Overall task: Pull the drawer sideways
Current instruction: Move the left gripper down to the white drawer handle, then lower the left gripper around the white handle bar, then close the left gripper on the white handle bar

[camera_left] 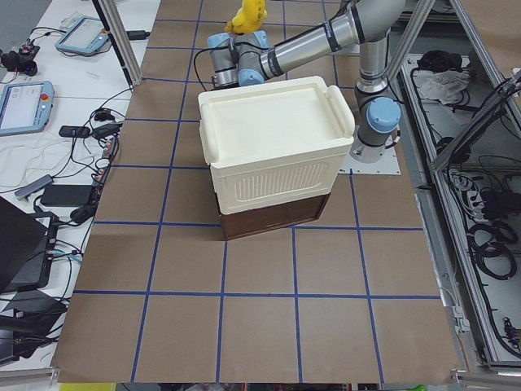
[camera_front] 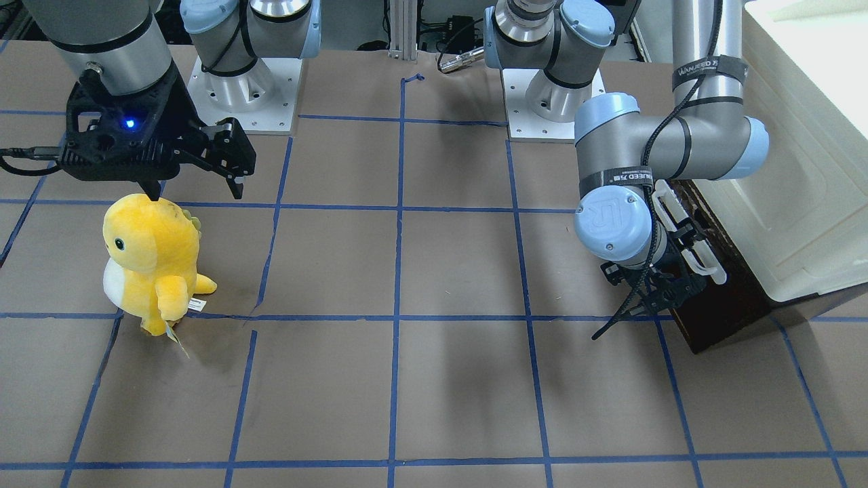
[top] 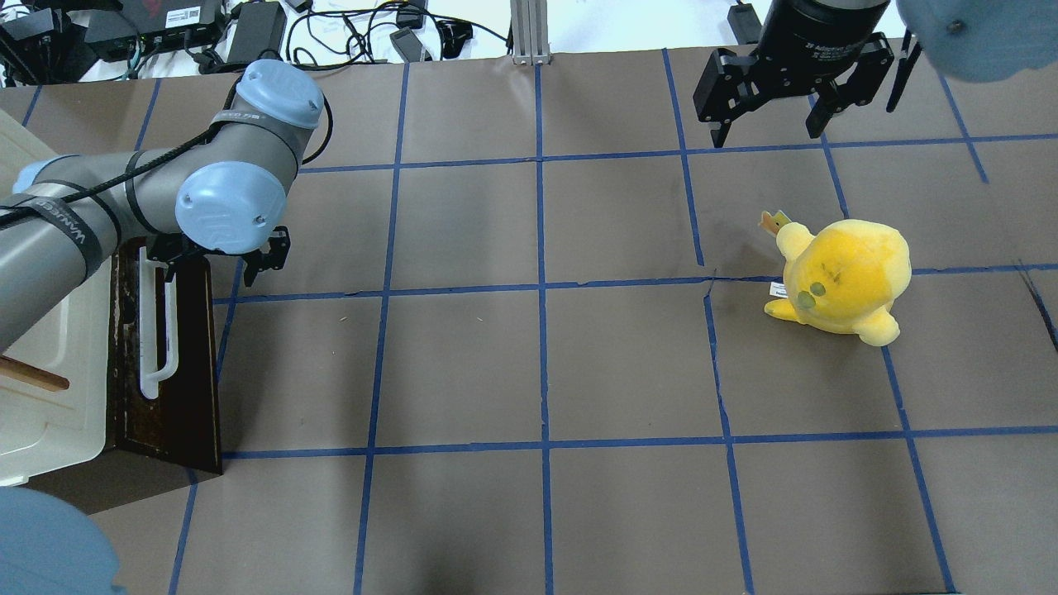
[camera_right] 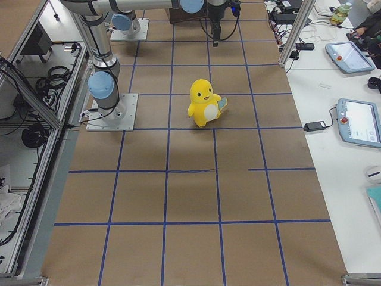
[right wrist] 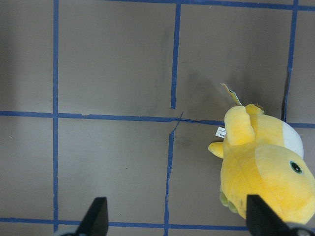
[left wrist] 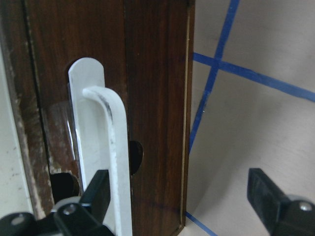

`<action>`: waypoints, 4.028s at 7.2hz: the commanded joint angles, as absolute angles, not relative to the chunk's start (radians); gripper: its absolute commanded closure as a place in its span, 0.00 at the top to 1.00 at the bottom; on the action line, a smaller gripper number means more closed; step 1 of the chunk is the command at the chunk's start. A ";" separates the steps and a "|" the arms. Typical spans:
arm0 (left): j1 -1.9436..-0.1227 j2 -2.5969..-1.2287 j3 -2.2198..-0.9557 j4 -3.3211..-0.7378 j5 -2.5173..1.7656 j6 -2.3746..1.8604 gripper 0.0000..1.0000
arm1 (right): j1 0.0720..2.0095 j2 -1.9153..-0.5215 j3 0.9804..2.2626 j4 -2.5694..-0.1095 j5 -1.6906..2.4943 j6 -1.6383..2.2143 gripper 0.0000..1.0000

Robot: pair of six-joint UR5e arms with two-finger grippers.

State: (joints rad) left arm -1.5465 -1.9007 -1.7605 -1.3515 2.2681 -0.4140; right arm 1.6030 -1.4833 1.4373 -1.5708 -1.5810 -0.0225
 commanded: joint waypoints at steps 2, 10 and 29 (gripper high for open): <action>-1.555 -1.922 -1.766 -1.358 2.344 -0.506 1.00 | 1.603 -1.483 1.437 -1.571 -1.580 -0.021 1.00; -1.546 -1.927 -1.773 -1.452 2.359 -0.631 0.82 | 1.603 -1.483 1.437 -1.571 -1.580 -0.021 1.00; -1.519 -1.924 -1.789 -1.499 2.356 -0.672 0.51 | 1.603 -1.483 1.437 -1.571 -1.580 -0.021 1.00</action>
